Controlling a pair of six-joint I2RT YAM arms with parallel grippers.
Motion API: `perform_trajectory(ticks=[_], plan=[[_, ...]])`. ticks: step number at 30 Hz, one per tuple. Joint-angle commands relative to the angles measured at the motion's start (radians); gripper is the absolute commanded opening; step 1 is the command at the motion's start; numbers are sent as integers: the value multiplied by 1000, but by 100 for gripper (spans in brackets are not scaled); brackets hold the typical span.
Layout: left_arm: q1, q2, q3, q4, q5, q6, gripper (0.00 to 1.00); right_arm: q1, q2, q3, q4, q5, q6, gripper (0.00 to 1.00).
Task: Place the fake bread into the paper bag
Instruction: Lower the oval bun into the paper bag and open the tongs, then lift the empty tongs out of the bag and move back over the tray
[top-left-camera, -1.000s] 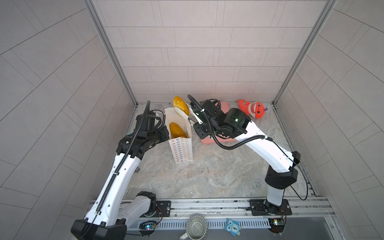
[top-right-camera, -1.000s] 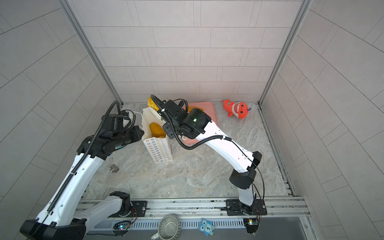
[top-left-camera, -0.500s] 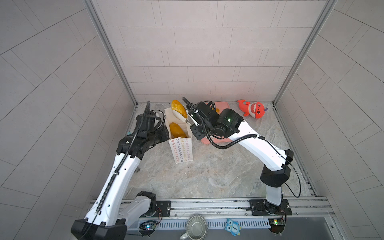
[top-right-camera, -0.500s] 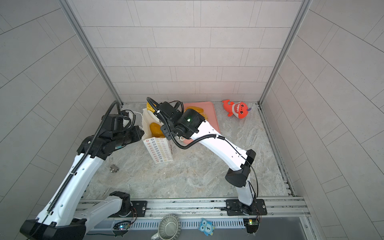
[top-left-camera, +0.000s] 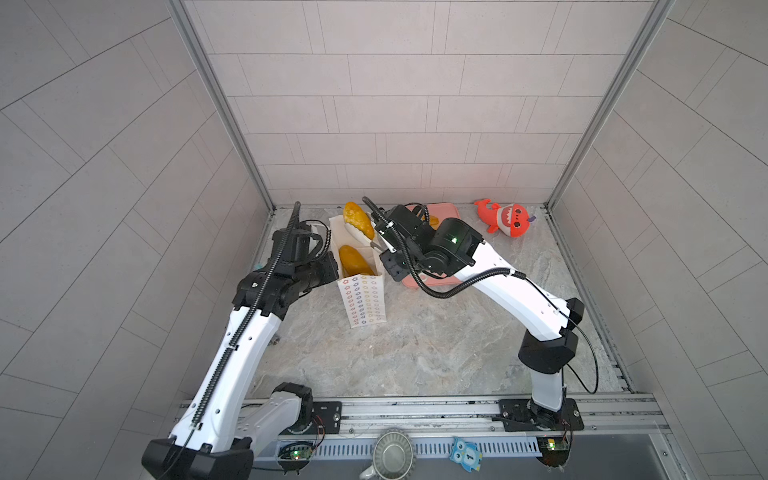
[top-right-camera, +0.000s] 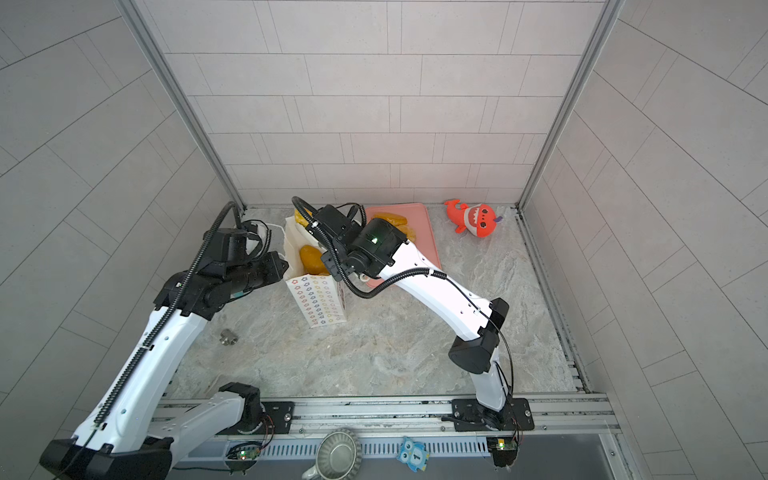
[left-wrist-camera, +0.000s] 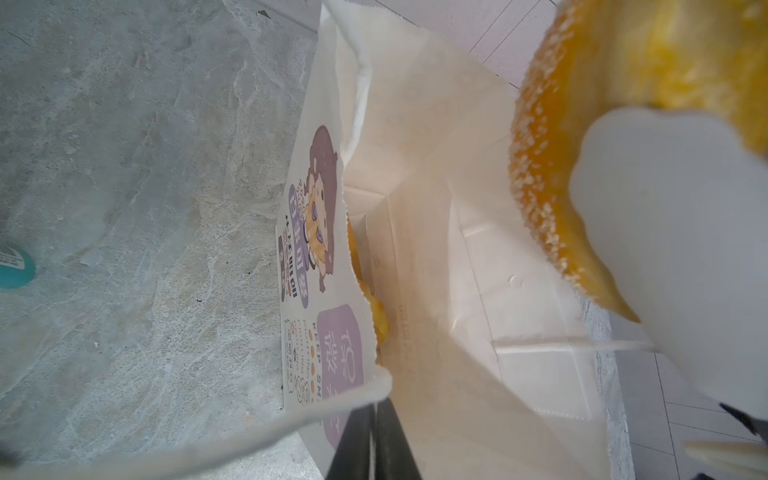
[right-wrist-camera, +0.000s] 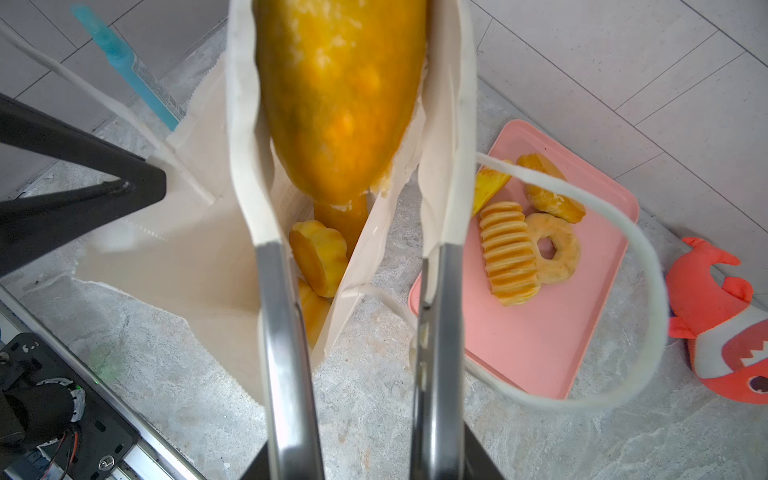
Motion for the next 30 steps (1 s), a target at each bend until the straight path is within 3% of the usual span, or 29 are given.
perform_trajectory(ticks=[1, 30], plan=[[-2, -17, -8, 3, 0, 1, 11, 6, -9, 28, 9, 25, -3, 48], [-2, -8, 4, -1, 0, 1, 11, -4, -125, 27, 30, 122, -43, 50]])
